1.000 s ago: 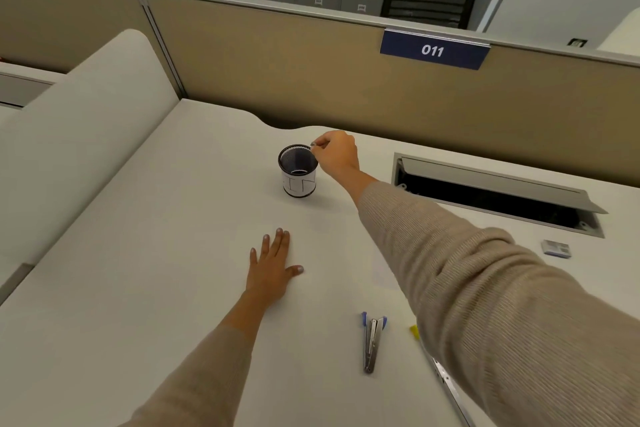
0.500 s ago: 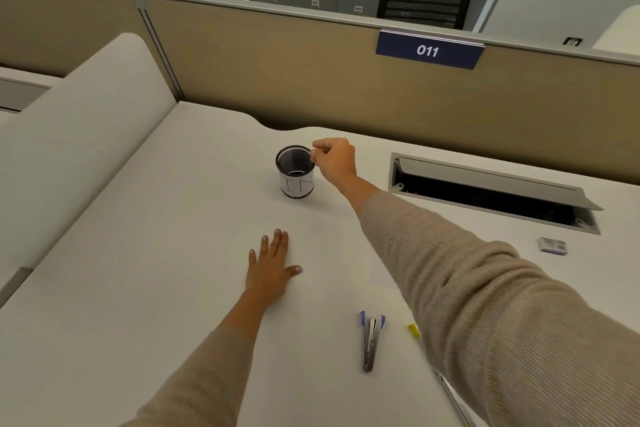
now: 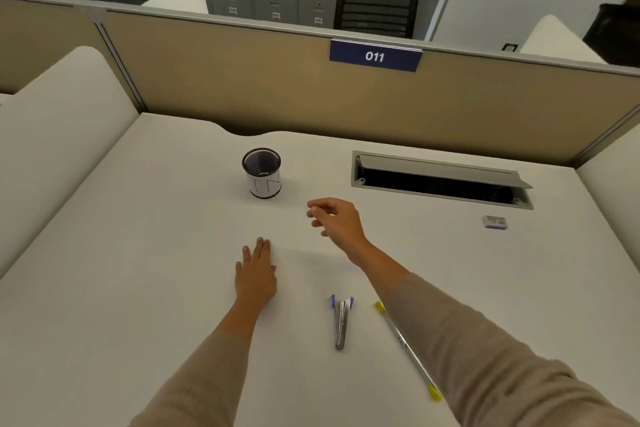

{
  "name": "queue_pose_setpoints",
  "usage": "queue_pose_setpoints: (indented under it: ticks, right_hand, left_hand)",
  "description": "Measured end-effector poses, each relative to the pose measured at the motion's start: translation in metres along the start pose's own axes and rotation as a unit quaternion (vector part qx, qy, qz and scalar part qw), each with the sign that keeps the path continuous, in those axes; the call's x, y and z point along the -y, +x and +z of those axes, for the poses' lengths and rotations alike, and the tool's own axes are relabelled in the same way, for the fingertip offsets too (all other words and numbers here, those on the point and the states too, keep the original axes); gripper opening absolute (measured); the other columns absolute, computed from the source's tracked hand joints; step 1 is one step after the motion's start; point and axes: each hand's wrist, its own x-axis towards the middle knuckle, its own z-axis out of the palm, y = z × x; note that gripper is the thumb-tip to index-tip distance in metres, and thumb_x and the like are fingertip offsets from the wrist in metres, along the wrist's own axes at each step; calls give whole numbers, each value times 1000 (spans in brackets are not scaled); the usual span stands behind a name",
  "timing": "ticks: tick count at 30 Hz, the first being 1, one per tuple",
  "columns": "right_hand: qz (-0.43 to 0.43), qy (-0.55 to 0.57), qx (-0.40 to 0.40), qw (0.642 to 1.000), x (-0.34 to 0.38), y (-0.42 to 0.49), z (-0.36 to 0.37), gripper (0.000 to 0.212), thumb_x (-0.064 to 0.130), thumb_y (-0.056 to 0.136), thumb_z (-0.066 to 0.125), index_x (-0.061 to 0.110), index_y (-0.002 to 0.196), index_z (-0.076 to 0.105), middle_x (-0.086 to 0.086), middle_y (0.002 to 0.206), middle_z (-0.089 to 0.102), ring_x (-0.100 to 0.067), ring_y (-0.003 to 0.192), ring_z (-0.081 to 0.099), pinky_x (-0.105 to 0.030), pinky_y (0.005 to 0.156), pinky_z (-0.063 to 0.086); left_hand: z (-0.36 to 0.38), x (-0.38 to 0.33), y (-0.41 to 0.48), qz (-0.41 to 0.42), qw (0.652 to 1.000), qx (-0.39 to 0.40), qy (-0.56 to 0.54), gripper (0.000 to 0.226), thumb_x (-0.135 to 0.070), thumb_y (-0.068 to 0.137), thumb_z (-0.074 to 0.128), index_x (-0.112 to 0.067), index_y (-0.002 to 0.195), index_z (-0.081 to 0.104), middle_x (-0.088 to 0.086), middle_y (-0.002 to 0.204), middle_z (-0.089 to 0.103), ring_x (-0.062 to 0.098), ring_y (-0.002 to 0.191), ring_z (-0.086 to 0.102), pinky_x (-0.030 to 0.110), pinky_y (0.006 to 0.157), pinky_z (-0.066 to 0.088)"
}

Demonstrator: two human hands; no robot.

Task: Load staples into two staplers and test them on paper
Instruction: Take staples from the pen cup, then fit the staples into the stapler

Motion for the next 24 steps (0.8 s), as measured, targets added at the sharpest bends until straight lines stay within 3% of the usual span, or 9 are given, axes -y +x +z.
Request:
queue_pose_setpoints:
  ticks: [4,9,18,22,24]
  right_hand:
    - [18,17,-14,1000,-12,-45,-38,18,17,94,60,20,107,72,1,96,75,-9,80,70,-21,64,51]
    - [37,14,-65,997,-40,-92,-88,16,18,91,62,25,101,72,4,92,75,-9,78,70,-24,67,53]
    - [86,29,-175,980,-107,-163,-136,15,15,88,65,25,96,73,3,90,73,-10,80,67,-23,71,50]
    - [92,-26,-190,977,-137,-181,-150,14,17,90,65,27,98,71,15,98,70,3,91,63,-8,70,44]
    - [102,-44,-181,977,-150,-190,-155,16,16,89,66,27,100,70,16,99,70,4,88,64,-7,69,44]
  left_hand:
    - [13,-1,-23,47,997,-49,-27,58,-4,100,29,-21,154,16,-4,162,15,21,150,10,40,121,15]
    - [27,-16,-54,104,987,-99,-72,48,-19,105,27,-20,153,25,-2,159,27,18,148,20,38,120,14]
    - [66,-96,-121,276,960,-45,-33,53,-42,104,25,-28,154,12,-12,162,10,11,150,-1,34,121,-4]
    - [88,-125,-132,340,936,-6,91,76,-66,94,27,-28,155,1,-13,160,-9,15,149,-16,42,120,-12]
    - [98,-137,-136,352,928,22,122,92,-78,85,31,-30,154,-4,-15,157,-19,16,145,-25,45,117,-18]
